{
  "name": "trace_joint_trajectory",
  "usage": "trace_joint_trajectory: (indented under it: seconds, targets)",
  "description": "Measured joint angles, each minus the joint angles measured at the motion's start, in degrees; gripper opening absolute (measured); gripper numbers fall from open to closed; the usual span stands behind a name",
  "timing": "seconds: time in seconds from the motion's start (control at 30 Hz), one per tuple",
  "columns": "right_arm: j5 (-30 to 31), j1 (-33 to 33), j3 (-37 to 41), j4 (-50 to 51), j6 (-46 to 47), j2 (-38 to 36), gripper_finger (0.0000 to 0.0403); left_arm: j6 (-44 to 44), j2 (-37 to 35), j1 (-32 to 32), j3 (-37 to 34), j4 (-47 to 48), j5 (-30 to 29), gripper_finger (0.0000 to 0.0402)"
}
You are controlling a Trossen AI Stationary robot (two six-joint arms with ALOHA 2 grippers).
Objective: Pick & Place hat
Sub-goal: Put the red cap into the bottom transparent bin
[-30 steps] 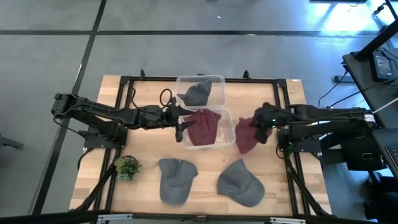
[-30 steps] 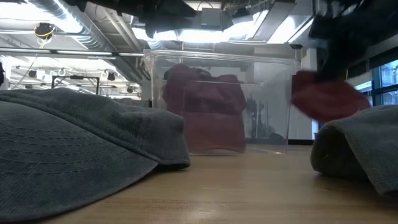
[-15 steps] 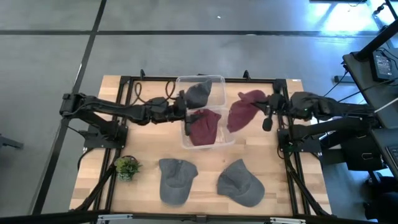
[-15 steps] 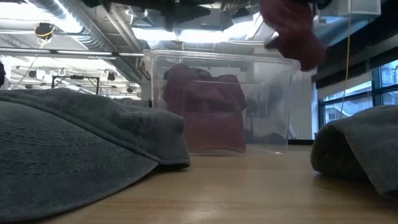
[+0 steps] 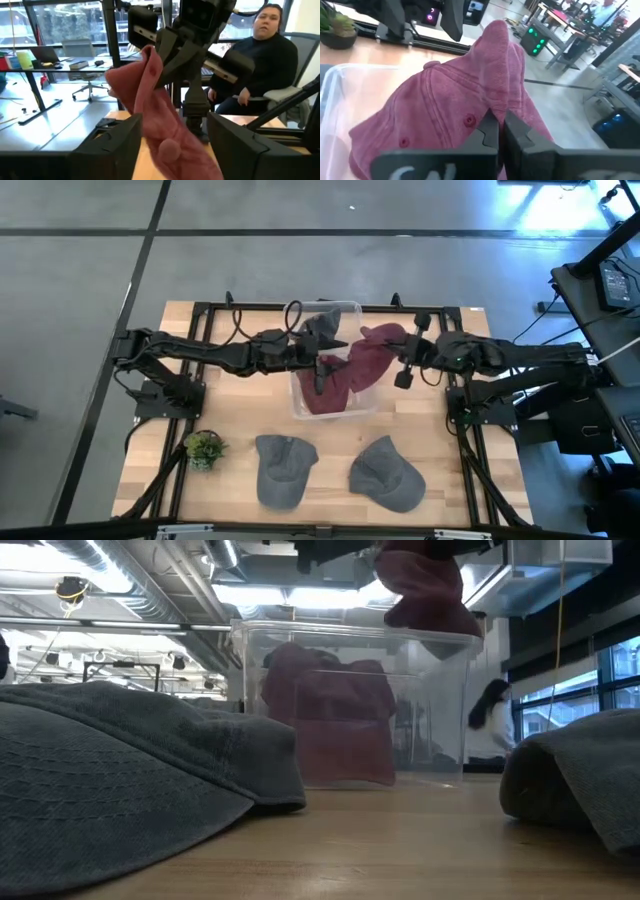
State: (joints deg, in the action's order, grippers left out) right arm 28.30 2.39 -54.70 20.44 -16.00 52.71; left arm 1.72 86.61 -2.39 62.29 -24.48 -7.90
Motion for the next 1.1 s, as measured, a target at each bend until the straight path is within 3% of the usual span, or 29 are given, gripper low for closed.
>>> trace_joint_trajectory:
  seconds: [0.17, 0.33, 0.7, 0.87, 1.1]
  targets:
    - [0.2, 0.0, 0.0, -2.1, -1.1, 0.3, 0.0002, -4.2, 0.0, 0.0, 0.0, 0.3, -0.8, 0.0258]
    - [-2.0, 0.0, 0.0, -5.3, -2.9, 0.2, 0.0003, -5.1, 0.0, -0.1, 0.0, 1.3, -5.4, 0.0264]
    - [-3.4, 0.0, 0.0, -10.5, -4.2, 2.8, 0.0004, -8.0, 0.0, -0.1, 0.0, 0.3, 0.4, 0.0257]
    - [-3.4, 0.0, 0.0, -11.5, -4.8, 3.2, 0.0004, -8.6, 0.0, -0.1, 0.0, 0.8, 0.0, 0.0219]
    - [-2.4, 0.0, 0.0, -11.5, -4.9, 3.1, 0.0004, -5.7, 0.0, -0.1, 0.0, 0.8, 0.1, 0.0108]
